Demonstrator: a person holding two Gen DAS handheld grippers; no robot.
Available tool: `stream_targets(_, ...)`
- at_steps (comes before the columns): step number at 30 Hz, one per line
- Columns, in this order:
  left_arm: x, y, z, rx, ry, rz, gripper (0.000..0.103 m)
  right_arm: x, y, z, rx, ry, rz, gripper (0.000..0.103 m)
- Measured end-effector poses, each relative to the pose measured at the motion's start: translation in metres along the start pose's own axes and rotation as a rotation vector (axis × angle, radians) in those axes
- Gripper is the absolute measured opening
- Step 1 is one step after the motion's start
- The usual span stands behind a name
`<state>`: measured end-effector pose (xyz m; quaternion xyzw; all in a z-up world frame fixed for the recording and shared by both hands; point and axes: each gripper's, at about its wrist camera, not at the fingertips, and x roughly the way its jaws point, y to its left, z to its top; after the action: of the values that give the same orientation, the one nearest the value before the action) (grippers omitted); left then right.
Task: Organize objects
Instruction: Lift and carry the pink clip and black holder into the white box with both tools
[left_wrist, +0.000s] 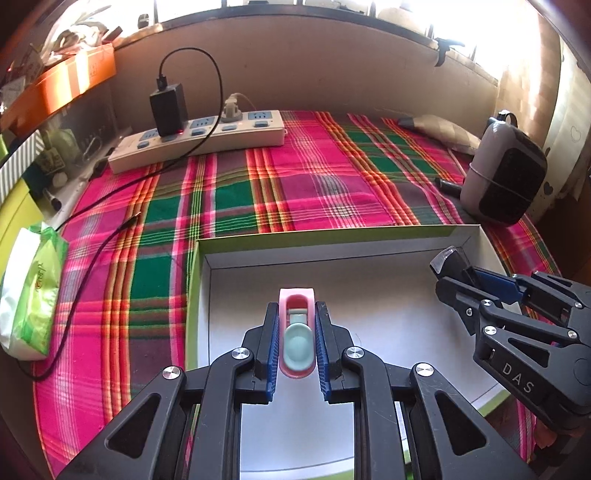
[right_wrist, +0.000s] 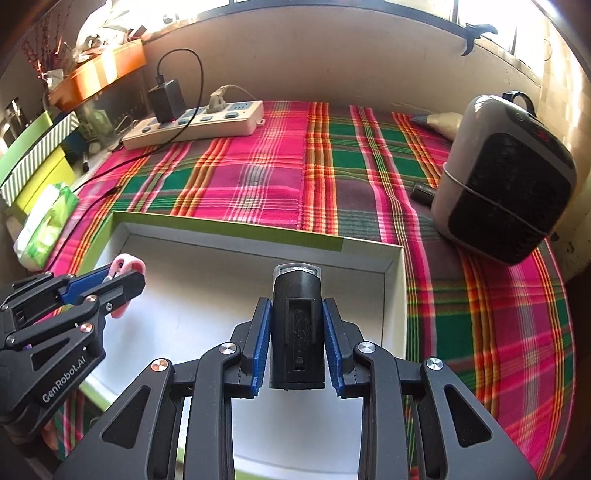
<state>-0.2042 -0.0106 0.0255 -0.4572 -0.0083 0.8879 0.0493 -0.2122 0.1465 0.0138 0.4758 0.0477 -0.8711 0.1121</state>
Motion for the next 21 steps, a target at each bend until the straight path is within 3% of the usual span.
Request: stream_targets(21,0.022,-0.001,0.01,0.017,0.012,0.033,0.016,0.021,-0.002,0.01,0.006,0.016,-0.03,0.029)
